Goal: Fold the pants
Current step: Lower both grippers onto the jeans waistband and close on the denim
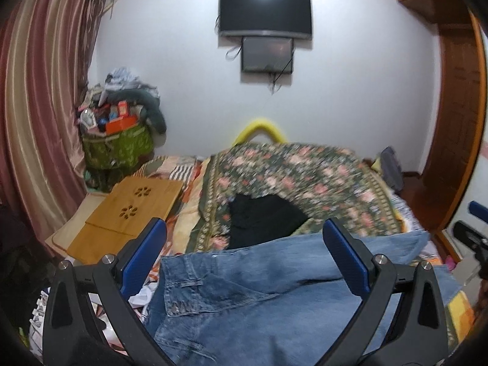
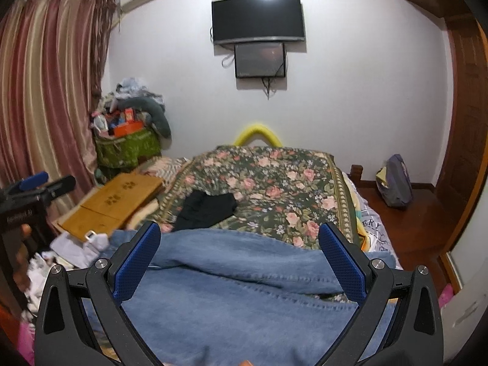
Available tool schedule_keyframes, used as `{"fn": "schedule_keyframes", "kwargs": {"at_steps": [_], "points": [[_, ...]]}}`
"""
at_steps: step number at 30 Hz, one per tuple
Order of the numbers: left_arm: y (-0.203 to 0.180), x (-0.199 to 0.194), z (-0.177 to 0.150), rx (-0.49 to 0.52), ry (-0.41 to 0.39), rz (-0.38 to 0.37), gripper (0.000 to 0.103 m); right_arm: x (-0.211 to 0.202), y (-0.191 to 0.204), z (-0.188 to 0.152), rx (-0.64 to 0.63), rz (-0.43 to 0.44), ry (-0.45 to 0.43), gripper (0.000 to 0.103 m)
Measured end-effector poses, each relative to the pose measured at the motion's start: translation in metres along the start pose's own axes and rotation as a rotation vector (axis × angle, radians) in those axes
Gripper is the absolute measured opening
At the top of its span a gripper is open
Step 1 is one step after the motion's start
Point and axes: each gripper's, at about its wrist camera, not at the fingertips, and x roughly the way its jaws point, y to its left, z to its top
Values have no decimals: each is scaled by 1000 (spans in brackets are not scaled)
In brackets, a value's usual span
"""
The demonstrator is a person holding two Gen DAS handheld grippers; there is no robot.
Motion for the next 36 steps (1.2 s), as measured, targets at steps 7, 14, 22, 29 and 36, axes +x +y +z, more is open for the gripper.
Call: {"fn": "schedule_keyframes", "kwargs": {"at_steps": [7, 14, 22, 29, 36], "points": [[45, 113, -4, -51, 189, 47, 103, 72, -26, -2, -42, -5, 98, 103], [87, 222, -37, -64, 413, 113, 91, 152, -43, -17, -108, -6, 266, 103], [128, 306, -99, -103, 679, 160, 73, 234, -52, -35, -160, 117, 426, 96], [134, 334, -124, -77, 728, 231, 72, 287, -43, -47, -223, 194, 525, 85], [121, 341, -130, -49, 736, 201, 46, 311, -42, -53, -185, 240, 578, 65]]}}
